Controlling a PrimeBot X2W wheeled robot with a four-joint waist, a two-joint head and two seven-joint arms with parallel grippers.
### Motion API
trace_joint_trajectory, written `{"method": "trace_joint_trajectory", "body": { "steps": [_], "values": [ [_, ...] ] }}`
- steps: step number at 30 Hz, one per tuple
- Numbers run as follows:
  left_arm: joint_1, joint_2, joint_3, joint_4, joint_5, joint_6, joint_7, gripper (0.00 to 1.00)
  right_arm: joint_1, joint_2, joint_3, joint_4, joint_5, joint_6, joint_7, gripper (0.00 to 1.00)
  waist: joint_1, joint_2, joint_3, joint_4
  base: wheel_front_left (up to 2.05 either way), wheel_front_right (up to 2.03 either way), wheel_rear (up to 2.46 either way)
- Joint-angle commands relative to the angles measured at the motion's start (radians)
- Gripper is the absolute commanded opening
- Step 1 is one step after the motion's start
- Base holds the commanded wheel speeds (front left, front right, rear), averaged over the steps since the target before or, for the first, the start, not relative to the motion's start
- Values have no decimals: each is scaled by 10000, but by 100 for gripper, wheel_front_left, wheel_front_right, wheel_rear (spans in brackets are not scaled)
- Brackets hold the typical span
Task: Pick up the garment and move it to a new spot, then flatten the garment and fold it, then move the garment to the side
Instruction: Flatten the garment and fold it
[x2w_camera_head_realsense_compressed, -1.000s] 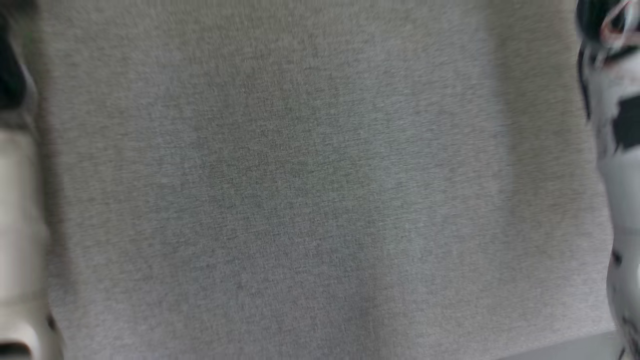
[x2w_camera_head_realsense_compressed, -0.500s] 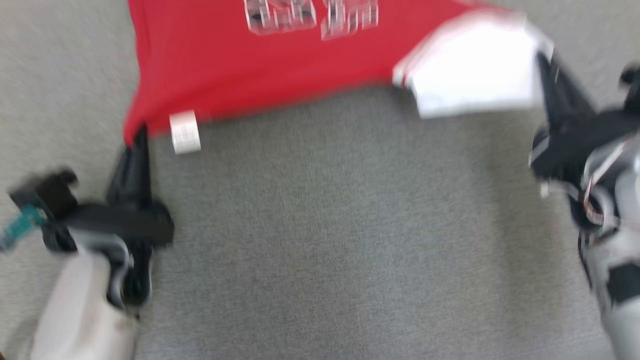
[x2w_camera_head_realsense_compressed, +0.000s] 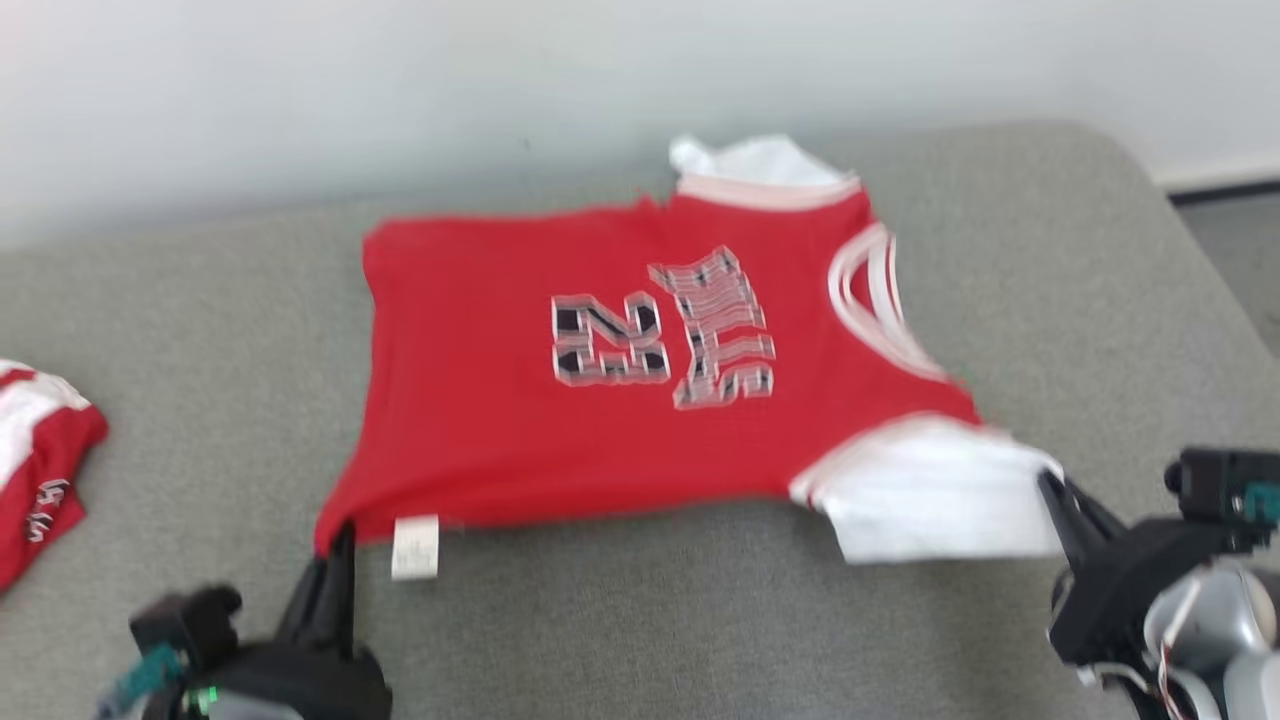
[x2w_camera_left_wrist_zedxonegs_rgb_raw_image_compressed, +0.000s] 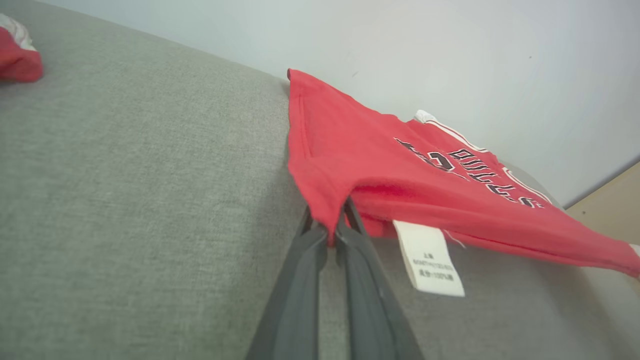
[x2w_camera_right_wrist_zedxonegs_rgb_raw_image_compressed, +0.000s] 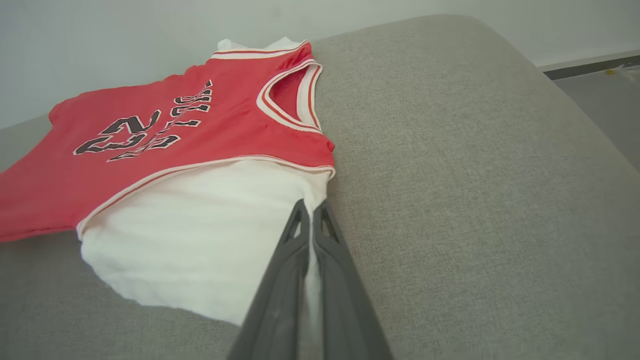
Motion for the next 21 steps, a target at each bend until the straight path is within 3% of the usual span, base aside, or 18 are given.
{"method": "trace_joint_trajectory", "body": {
  "steps": [1,8,21],
  "values": [
    [285,44,19,-78,83,106,40,0,242,92,-156,-152,-156,2,62,0,4,3,-584,74,0,0,0],
    [1760,-54,-185,-728,148,594,184,0,1512,593,-601,-685,-702,2,792,0,4,3,-937,203,0,0,0],
    [3327,-17,-765,-1370,241,1024,823,0,2533,632,-676,-743,-1557,2,1769,0,4,3,-1008,386,0,0,0]
  ]
}}
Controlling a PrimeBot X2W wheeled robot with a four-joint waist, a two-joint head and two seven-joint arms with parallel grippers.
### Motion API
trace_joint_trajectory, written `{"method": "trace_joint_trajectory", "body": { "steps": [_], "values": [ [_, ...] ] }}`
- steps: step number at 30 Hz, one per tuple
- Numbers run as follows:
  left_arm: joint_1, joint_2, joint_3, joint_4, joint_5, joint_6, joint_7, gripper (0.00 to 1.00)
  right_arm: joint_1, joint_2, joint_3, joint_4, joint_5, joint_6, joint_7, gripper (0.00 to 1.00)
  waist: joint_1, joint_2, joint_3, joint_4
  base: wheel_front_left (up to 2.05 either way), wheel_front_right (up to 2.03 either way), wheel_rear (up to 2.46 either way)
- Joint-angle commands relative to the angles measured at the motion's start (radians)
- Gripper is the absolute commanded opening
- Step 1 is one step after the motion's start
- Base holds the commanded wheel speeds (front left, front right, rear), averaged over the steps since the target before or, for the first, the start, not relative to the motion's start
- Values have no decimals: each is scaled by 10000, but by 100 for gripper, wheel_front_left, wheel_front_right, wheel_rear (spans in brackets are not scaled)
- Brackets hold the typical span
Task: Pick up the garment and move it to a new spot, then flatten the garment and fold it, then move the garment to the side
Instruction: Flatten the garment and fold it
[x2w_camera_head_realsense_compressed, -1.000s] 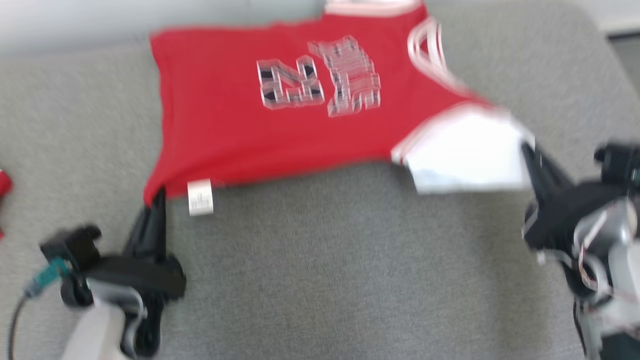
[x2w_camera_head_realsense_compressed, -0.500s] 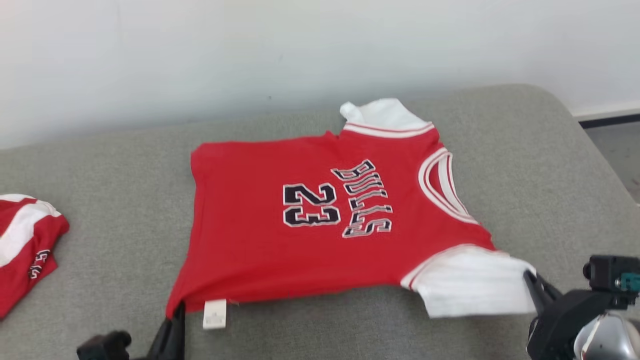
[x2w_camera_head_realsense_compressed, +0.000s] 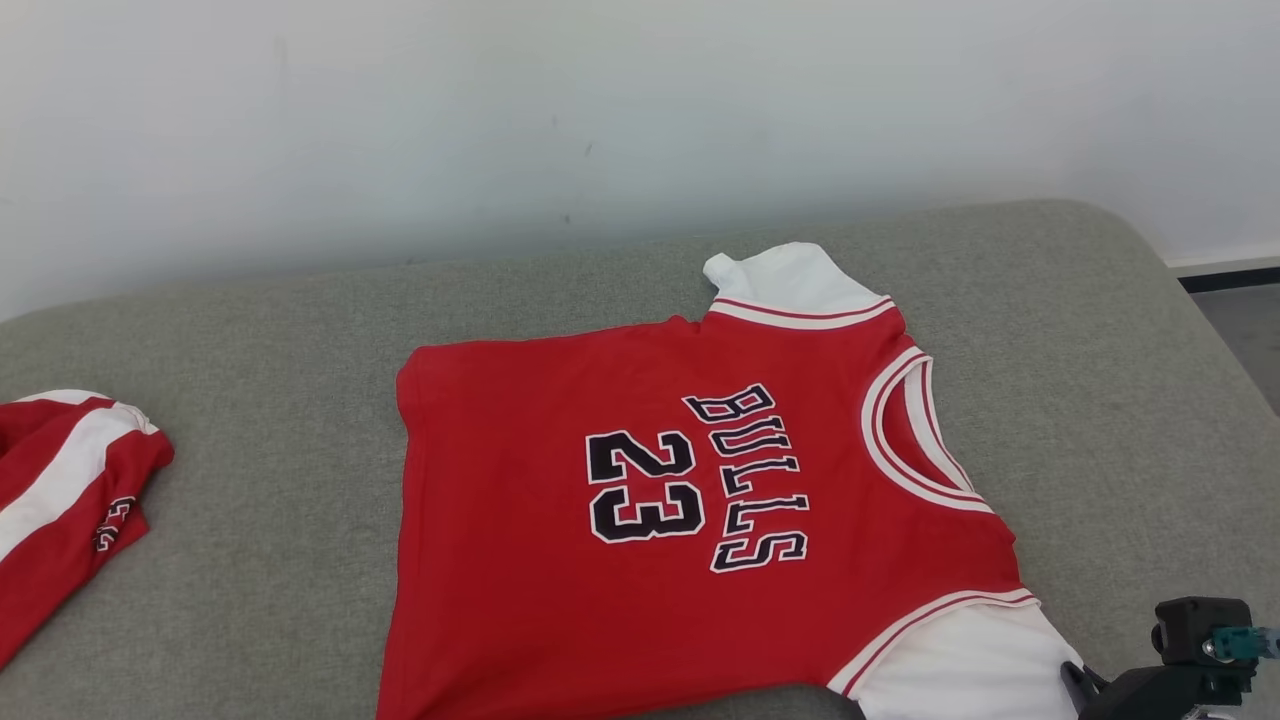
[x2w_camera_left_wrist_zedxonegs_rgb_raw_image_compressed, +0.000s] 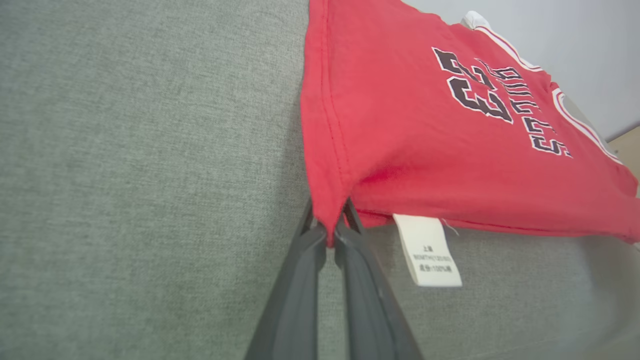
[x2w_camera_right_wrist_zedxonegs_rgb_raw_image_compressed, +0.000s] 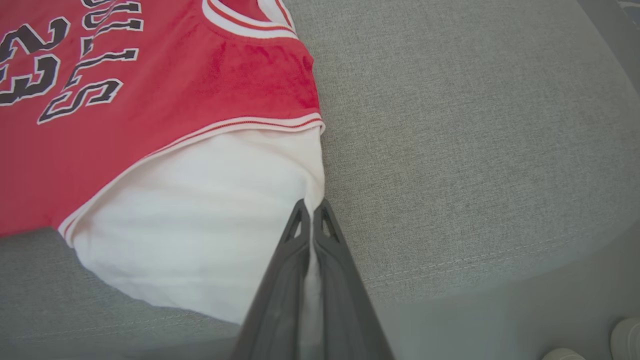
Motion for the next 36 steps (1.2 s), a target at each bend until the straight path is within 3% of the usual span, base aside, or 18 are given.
{"method": "trace_joint_trajectory", "body": {
  "steps": [1,12,27,36],
  "values": [
    [151,0,41,-78,-95,45,-11,0,74,-39,-20,-39,-62,4,20,0,0,0,-2,38,0,0,0],
    [-809,-107,-152,-584,-347,-82,691,0,-1045,-481,385,47,26,6,-583,0,0,0,136,247,0,0,0],
    [-3300,-350,-358,-21,-820,423,2965,0,-4155,-991,1232,2464,567,6,-1562,0,0,0,960,513,0,0,0],
    [-4001,-380,13,-475,-1175,637,3285,0,-4941,-950,1441,3281,1280,6,-2086,0,0,0,1131,741,0,0,0]
  ]
}}
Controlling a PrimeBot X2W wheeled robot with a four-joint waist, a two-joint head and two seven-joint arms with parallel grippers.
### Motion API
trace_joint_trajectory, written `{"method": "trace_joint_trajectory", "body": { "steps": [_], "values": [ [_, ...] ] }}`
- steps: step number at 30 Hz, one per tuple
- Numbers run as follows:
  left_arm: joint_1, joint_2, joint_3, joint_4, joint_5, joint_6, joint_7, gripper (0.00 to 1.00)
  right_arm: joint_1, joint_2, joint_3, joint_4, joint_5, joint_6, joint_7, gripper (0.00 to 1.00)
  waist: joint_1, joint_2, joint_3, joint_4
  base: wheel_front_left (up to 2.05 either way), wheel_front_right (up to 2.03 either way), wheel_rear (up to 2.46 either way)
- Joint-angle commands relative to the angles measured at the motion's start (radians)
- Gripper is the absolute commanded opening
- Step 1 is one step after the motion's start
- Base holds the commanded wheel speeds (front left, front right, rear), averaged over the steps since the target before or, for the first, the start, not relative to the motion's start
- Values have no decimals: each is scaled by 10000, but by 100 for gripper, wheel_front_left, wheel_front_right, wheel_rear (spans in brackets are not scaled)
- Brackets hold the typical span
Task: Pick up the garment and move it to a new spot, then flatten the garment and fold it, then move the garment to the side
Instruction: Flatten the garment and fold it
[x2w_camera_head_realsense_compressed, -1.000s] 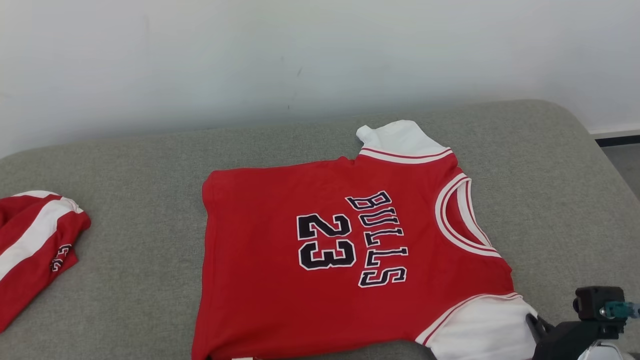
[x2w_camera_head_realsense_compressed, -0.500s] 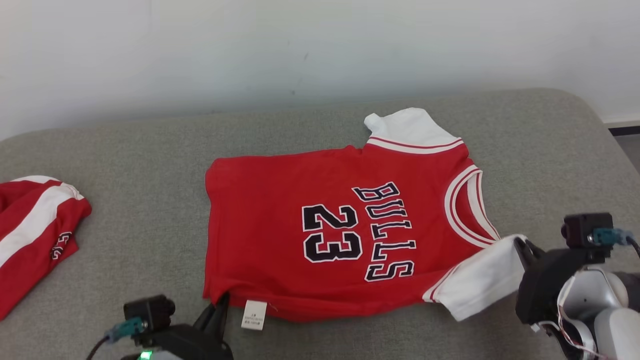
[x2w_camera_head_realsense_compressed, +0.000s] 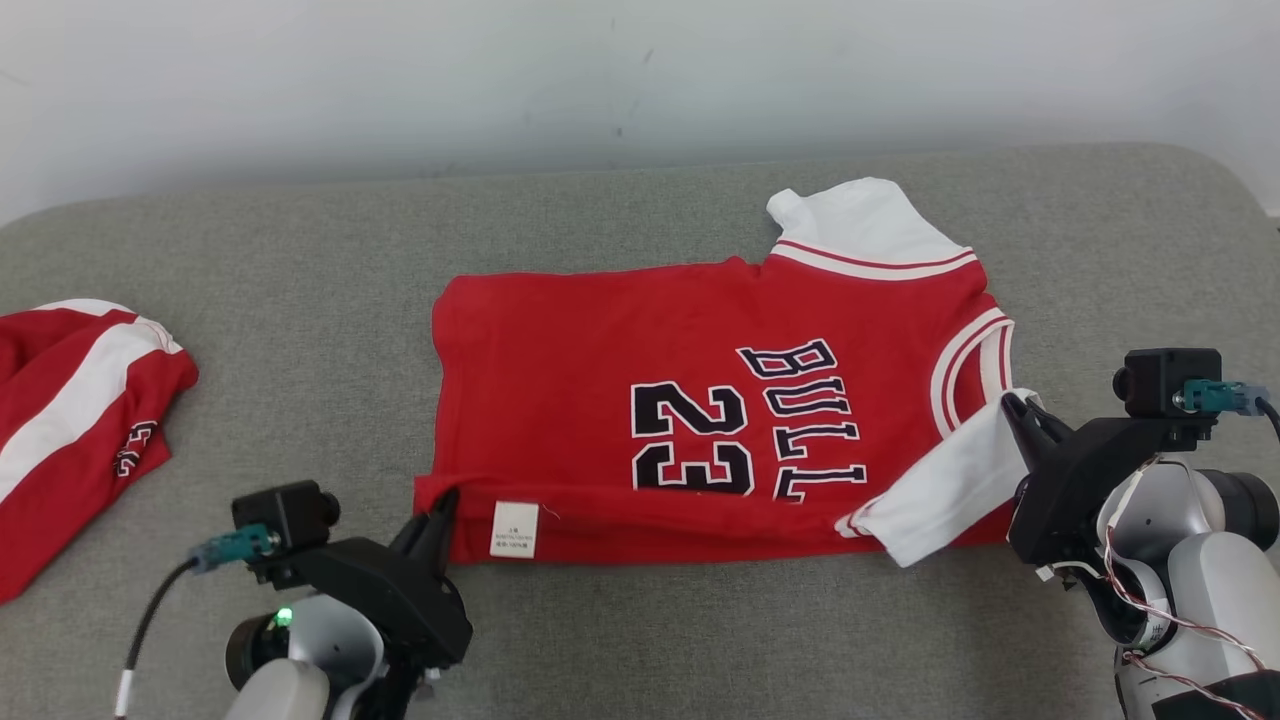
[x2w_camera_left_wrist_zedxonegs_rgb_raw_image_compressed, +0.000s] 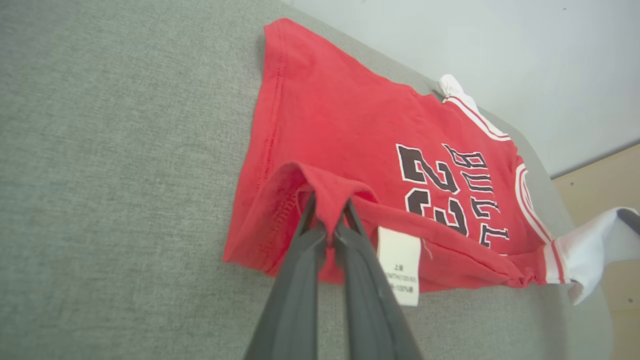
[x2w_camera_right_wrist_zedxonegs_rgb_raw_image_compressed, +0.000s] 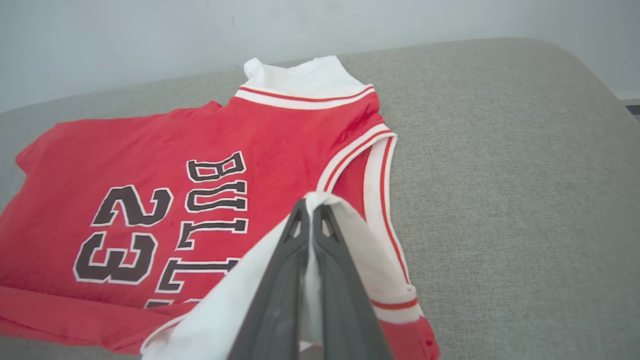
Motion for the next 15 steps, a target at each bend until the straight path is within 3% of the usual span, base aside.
{"method": "trace_joint_trajectory", "body": {
  "steps": [1,8,15],
  "values": [
    [-189,18,150,-144,-135,65,-23,0,-106,31,35,78,175,6,-87,0,-2,-1,17,43,0,0,0],
    [305,281,364,-924,-290,252,157,0,253,-62,-82,-32,531,6,-126,0,-2,-1,6,154,0,0,0],
    [-10,138,148,-584,-63,399,64,0,-115,182,-592,54,699,6,-532,0,-2,-1,297,126,0,0,0]
  ]
}}
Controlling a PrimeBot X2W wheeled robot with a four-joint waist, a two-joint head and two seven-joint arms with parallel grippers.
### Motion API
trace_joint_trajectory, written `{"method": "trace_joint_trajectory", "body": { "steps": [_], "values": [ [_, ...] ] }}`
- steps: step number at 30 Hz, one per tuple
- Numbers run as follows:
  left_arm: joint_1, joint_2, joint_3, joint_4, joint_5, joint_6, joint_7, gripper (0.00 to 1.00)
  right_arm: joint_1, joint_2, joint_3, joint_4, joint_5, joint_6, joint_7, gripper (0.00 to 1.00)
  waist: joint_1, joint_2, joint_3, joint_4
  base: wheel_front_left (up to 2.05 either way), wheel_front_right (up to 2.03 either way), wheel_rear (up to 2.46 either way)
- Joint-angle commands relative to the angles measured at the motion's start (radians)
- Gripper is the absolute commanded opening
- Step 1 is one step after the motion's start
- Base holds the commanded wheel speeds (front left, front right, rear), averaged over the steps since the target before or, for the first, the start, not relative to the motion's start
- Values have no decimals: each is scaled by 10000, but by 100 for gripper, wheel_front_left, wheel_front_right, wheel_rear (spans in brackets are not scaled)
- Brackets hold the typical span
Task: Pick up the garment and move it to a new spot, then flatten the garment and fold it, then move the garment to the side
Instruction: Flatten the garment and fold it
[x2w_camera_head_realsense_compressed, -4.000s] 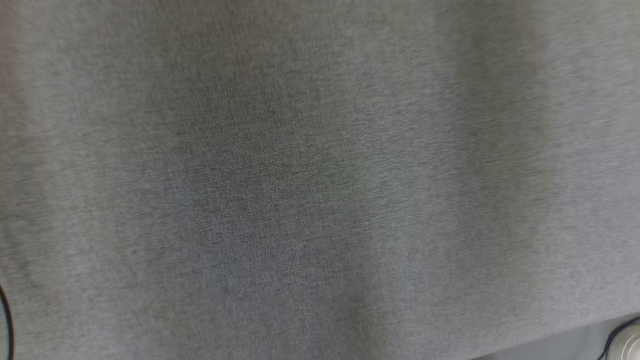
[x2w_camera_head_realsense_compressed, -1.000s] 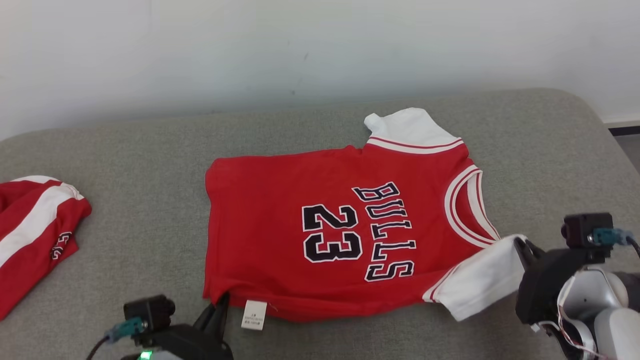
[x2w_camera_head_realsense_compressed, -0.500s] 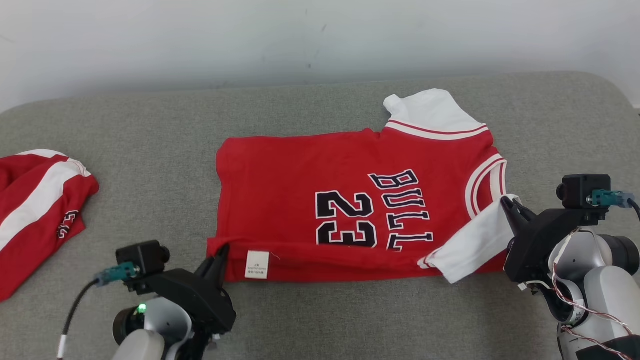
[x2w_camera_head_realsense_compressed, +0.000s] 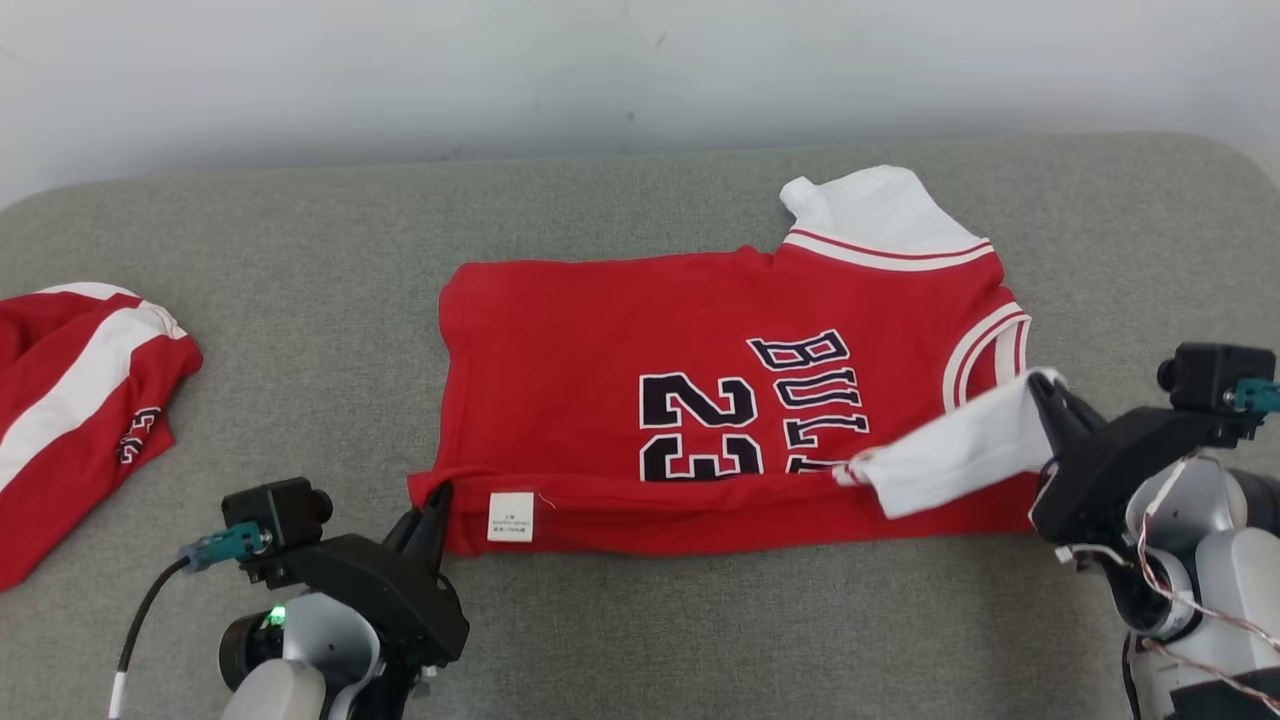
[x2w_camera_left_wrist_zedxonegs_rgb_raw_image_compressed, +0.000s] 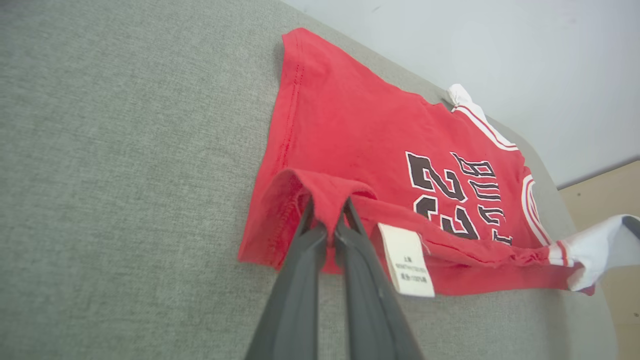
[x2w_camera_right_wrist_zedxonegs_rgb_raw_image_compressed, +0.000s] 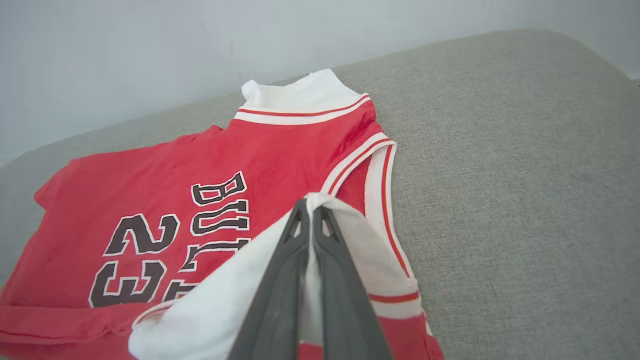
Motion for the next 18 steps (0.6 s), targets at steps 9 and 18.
{"method": "trace_joint_trajectory", "body": {
  "steps": [9,18],
  "values": [
    [-1096,-268,-157,1001,320,113,-316,0,-1252,359,-105,1214,-158,6,-497,0,0,-1,537,-49,0,0,0],
    [-1853,-402,-133,2041,515,368,-652,0,-2157,679,-512,2624,-686,6,-1661,64,0,-1,833,31,0,0,0]
  ]
}}
